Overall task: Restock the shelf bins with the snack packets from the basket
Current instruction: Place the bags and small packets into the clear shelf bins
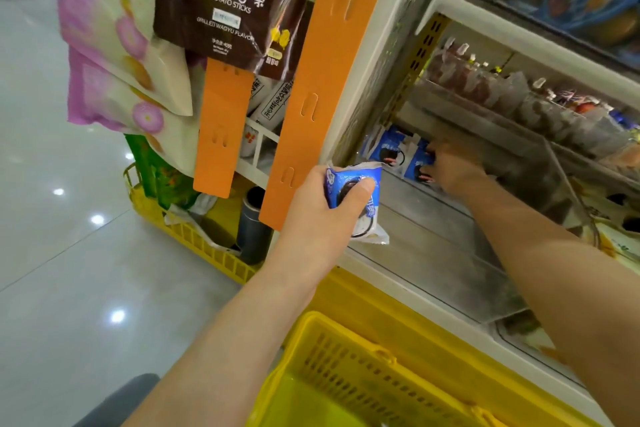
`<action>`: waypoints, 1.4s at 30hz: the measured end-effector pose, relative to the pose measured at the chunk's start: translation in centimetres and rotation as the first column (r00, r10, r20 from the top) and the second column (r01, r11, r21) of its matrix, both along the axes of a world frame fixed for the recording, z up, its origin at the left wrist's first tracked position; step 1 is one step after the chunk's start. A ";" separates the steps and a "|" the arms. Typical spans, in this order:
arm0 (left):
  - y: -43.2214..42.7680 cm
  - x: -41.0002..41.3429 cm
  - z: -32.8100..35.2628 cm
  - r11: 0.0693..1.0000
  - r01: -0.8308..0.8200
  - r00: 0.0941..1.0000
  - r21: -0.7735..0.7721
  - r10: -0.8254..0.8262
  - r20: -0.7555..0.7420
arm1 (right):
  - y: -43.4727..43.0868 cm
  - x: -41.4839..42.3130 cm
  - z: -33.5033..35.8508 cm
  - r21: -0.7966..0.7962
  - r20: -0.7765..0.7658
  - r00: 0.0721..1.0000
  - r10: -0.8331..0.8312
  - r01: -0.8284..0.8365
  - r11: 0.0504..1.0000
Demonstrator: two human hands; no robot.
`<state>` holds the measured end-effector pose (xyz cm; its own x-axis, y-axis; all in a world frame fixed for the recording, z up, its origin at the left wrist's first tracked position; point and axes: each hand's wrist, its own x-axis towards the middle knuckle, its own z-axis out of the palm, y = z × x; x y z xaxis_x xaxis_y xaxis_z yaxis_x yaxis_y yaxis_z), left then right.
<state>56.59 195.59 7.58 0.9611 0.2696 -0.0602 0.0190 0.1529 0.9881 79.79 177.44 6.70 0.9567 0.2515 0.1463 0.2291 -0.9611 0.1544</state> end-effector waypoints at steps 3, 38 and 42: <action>-1.0 -0.2 -0.1 0.996 0.031 0.998 -0.087 -0.035 -0.044 | 0.4 -1.1 0.5 -0.014 0.034 0.999 -0.017 0.017 1.000; -6.5 -4.8 1.3 0.977 0.107 0.946 0.184 -0.157 0.284 | -4.5 -25.5 7.1 0.632 -0.256 0.900 0.352 -0.119 0.765; -6.5 -4.8 1.1 0.972 0.036 0.943 0.230 -0.110 0.315 | -3.1 -26.4 5.7 0.720 -0.184 0.926 0.330 -0.102 0.686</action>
<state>51.83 189.13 8.69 0.9357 0.1689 0.3097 -0.3046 -0.0564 0.9508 53.35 174.29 12.39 0.9134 0.3937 0.1033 0.3662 -0.6842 -0.6307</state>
